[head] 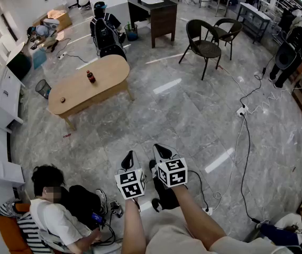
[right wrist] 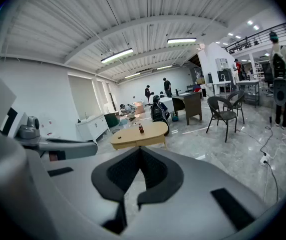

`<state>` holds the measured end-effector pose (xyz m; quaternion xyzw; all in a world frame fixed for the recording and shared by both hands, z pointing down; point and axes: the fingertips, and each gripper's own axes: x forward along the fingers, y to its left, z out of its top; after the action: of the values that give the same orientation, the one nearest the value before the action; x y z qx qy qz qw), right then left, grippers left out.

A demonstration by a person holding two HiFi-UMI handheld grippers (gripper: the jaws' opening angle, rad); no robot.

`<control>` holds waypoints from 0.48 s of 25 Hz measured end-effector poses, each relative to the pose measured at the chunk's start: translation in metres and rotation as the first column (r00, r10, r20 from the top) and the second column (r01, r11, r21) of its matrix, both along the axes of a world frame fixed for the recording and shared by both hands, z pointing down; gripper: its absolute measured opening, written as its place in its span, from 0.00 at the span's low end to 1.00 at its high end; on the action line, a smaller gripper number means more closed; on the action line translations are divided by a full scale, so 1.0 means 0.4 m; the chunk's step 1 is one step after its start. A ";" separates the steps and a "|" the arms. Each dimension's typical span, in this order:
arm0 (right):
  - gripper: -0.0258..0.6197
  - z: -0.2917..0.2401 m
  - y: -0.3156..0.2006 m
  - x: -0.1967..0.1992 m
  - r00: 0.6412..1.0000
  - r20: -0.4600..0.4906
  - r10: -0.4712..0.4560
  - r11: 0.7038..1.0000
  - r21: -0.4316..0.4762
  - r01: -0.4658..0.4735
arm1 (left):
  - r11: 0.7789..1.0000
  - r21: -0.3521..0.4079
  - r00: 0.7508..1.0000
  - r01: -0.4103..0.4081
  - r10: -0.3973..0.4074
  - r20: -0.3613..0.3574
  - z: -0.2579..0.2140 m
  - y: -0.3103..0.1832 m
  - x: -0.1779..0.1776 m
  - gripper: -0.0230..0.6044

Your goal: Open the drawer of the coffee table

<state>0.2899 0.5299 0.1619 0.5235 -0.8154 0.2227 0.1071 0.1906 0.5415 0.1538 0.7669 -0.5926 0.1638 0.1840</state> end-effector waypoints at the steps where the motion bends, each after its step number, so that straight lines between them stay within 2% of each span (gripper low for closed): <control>1: 0.06 0.011 -0.027 -0.010 1.000 0.006 -0.001 1.000 -0.004 0.001 | 1.000 -0.005 1.000 -0.005 0.005 0.010 0.009 -0.023 -0.005 0.05; 7: 0.06 0.036 -0.218 -0.071 1.000 0.011 -0.023 0.999 -0.028 0.023 | 0.999 -0.040 0.999 -0.014 0.016 0.045 0.026 -0.201 -0.047 0.05; 12: 0.06 0.029 -0.418 -0.094 0.991 -0.131 -0.014 1.000 0.000 0.014 | 0.998 -0.058 0.998 0.001 0.002 0.061 0.022 -0.384 -0.088 0.05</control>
<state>0.2522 0.3629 0.1733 0.5313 -0.8105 0.1865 0.1617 0.1554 0.3880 0.1626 0.7559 -0.5928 0.2045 0.1879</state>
